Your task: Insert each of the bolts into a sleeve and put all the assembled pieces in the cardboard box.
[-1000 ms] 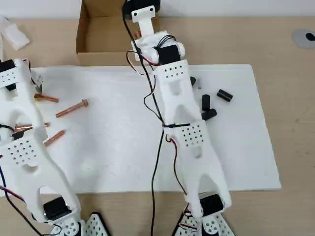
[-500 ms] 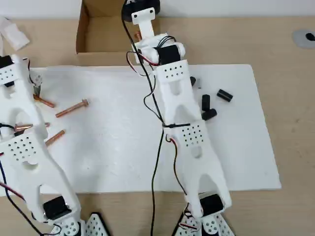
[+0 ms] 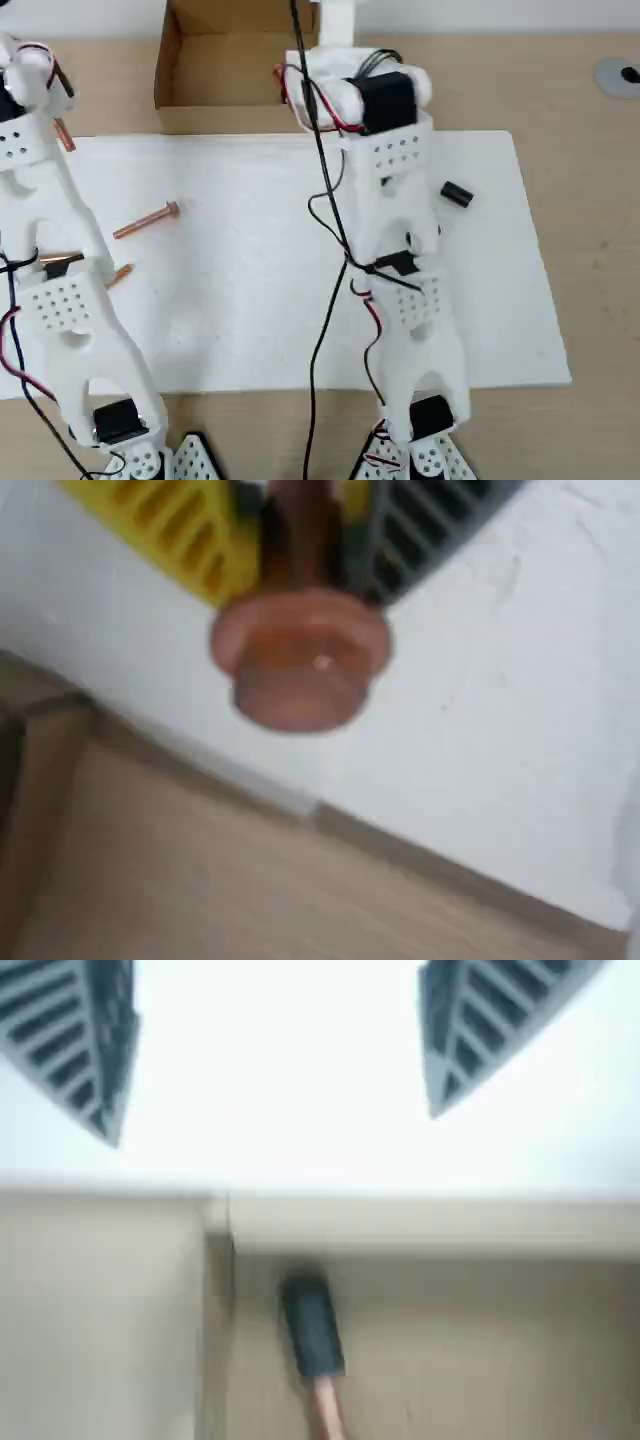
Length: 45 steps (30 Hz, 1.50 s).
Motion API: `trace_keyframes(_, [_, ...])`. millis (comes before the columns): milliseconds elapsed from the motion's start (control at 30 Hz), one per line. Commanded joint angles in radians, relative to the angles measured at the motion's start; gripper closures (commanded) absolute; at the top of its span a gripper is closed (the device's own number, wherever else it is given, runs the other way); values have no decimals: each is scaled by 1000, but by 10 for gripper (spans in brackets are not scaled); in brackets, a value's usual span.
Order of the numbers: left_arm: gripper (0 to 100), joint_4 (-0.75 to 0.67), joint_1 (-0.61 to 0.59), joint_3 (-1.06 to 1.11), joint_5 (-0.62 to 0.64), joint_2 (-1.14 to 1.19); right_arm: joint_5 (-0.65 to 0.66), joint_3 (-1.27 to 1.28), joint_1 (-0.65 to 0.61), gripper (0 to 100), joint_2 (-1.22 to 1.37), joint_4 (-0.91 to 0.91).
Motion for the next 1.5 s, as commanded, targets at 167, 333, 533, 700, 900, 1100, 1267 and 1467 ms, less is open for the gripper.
trace_keyframes(167, [995, 9, 239, 537, -66, -536, -23, 243, 166, 767, -295, 35])
trace_keyframes(333, [991, -9, 315, 827, -64, -788, -37, 657, 205, 767, -492, 26])
trace_keyframes(533, [991, -61, 307, 1002, -68, -862, -258, 995, 213, 767, -529, -124])
trace_keyframes(700, [991, -61, 311, 1020, -66, -868, -342, 1142, 213, 767, -487, -293])
trace_keyframes(900, [991, -58, 310, 1028, -64, -866, -336, 1164, 236, 767, -424, -313])
trace_keyframes(1100, [992, -57, 311, 1028, -64, -868, -293, 1171, 242, 767, -374, -307])
trace_keyframes(1267, [993, -55, 311, 1028, -63, -868, -290, 1168, 242, 767, -338, -315])
trace_keyframes(1467, [993, -32, 311, 1028, -63, -868, -288, 1164, 257, 767, -269, -358])
